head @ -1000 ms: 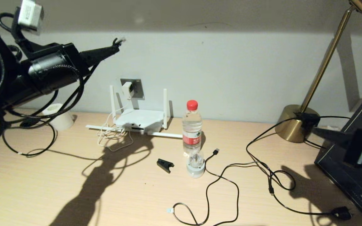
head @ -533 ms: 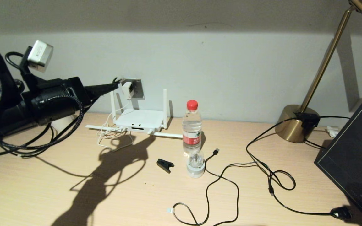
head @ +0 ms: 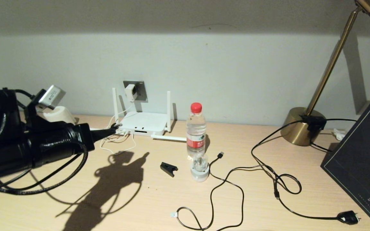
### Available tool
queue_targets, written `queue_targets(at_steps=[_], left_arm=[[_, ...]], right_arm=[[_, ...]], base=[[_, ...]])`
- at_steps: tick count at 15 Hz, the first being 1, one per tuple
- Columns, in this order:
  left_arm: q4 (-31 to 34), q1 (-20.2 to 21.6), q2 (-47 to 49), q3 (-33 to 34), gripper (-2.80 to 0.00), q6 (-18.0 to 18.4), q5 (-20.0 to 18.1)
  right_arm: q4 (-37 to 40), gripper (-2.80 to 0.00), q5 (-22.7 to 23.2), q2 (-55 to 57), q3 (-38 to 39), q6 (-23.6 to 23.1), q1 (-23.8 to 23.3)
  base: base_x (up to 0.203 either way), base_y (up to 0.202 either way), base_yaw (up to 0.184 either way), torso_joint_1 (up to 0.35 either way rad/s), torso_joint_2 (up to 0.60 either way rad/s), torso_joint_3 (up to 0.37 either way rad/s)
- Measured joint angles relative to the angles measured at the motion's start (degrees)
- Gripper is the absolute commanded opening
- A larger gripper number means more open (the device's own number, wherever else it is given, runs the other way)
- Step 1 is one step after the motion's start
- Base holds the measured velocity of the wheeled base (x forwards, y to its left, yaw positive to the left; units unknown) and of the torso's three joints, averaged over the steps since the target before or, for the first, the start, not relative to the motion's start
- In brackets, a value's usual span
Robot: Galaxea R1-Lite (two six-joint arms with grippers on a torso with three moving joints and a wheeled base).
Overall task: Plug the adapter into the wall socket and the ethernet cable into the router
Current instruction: Align cable and router interface
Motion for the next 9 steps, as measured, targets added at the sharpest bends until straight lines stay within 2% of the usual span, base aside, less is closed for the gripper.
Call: queue_targets(at_steps=[2, 5, 9], left_arm=[[-0.44, -0.48, -0.18, 1.92, -2.80, 0.72, 3.04], [-1.77, -1.08, -0.33, 2.75, -2.80, 0.55, 3.17], [-2.34, -1.28, -0.92, 5.31, -2.80, 0.94, 3.45]], right_arm=[[0.06, -2.80, 2.61, -2.18, 1.96, -0.69, -1.58], [0.05, -2.80, 2.83, -10.17, 2.51, -2.13, -3.65], [-0.08, -2.80, 2.91, -16.47, 2.61, 0.29, -4.75]], base=[[0.000, 0.000, 0.000, 0.000, 0.00, 0.000], [0.000, 0.000, 0.000, 0.000, 0.00, 0.000], [0.000, 0.000, 0.000, 0.000, 0.00, 0.000]])
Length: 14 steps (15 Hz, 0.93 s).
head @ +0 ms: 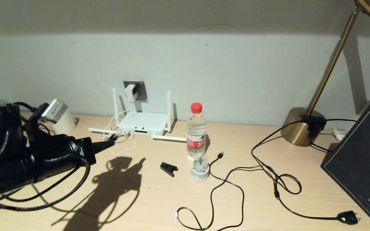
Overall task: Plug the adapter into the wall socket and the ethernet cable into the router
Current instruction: Align cable and router interface
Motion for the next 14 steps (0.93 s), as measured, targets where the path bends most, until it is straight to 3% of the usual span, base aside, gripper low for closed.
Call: queue_targets(at_steps=[5, 8, 14], left_arm=[[-0.29, 0.45, 0.39, 3.21, -2.80, -0.02, 1.29], [-1.14, 0.51, 0.80, 2.05, -2.80, -0.11, 5.35], [-1.14, 0.45, 4.73, 0.04, -2.80, 1.36, 6.28]], right_arm=[[-0.04, -2.80, -0.09, -1.36, 0.00, 1.69, -0.16], [-0.05, -2.80, -0.11, -1.46, 0.00, 1.69, -0.13], [-0.06, -2.80, -0.09, -1.47, 0.00, 1.69, -0.13]], base=[[0.000, 0.000, 0.000, 0.000, 0.00, 0.000], [0.000, 0.000, 0.000, 0.000, 0.00, 0.000], [0.000, 0.000, 0.000, 0.000, 0.00, 0.000]])
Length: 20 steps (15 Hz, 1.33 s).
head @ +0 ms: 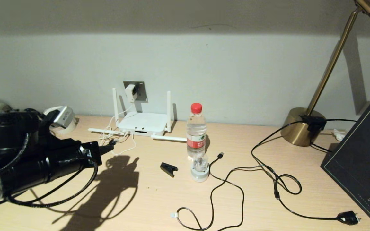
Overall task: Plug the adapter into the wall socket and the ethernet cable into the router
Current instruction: Align cable and router interface
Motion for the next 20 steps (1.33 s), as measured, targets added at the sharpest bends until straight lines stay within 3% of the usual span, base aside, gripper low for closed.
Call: queue_targets(at_steps=[4, 11, 20], left_arm=[[-2.56, 0.09, 6.07, -3.53, -2.80, 2.40, 3.12], [-22.70, 0.15, 20.54, -5.53, -2.80, 5.55, 3.36], [-23.70, 0.58, 28.20, -8.23, -2.80, 5.28, 3.40]], right_arm=[[0.02, -2.80, -0.02, 0.00, 0.00, 0.00, 0.00], [0.00, -2.80, -0.05, 0.01, 0.00, 0.00, 0.00], [0.00, -2.80, -0.01, 0.01, 0.00, 0.00, 0.00]], base=[[0.000, 0.000, 0.000, 0.000, 0.00, 0.000], [0.000, 0.000, 0.000, 0.000, 0.00, 0.000], [0.000, 0.000, 0.000, 0.000, 0.00, 0.000]])
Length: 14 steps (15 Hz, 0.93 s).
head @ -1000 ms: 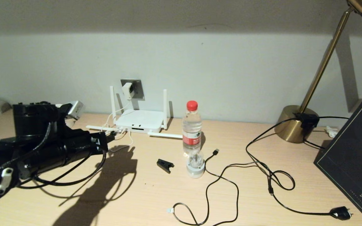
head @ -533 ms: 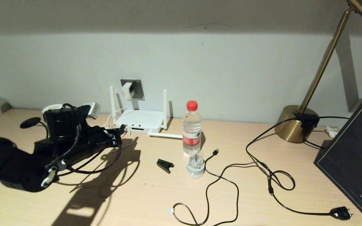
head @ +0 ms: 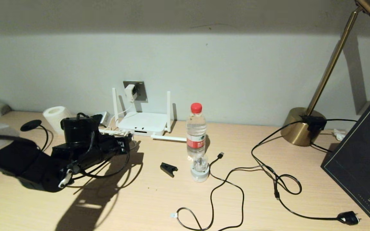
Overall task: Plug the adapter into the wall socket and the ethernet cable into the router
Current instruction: Align cable and router interface
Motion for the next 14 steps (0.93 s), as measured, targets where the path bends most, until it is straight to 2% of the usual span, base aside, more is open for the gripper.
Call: queue_targets(at_steps=[14], left_arm=[[-1.36, 1.43, 6.47, -3.28, -2.80, 0.22, -0.34]], right_arm=[[0.00, -2.80, 0.03, 0.02, 0.00, 0.00, 0.00]], base=[[0.000, 0.000, 0.000, 0.000, 0.00, 0.000]])
